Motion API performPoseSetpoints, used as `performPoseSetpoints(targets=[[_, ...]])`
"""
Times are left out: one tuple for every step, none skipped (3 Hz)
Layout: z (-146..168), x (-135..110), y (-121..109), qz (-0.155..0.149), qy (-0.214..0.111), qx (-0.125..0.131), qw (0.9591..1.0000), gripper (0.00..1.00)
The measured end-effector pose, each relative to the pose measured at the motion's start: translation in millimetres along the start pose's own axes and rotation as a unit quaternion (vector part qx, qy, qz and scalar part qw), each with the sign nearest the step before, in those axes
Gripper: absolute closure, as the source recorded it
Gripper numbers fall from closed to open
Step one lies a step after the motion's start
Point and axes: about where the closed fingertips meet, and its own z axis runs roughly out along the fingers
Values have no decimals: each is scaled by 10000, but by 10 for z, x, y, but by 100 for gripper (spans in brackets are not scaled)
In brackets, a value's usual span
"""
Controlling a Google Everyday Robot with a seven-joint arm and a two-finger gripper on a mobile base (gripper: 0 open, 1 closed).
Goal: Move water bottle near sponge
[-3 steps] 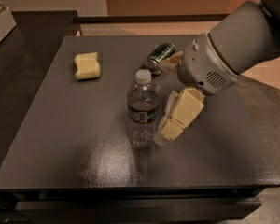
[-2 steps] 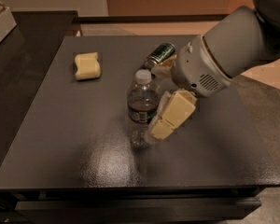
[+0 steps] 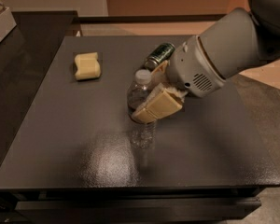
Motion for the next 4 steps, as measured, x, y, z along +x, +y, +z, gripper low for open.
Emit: performPoseSetpoints(targets=[[-39,-100,3,-29,-129,-17,9999,71],[-99,-268,-94,-139,-146,142,9997,94],[-83,-402,-347,-60,-123,332,9994,100],[9,-508,-658,66,-110,457,9989,100]])
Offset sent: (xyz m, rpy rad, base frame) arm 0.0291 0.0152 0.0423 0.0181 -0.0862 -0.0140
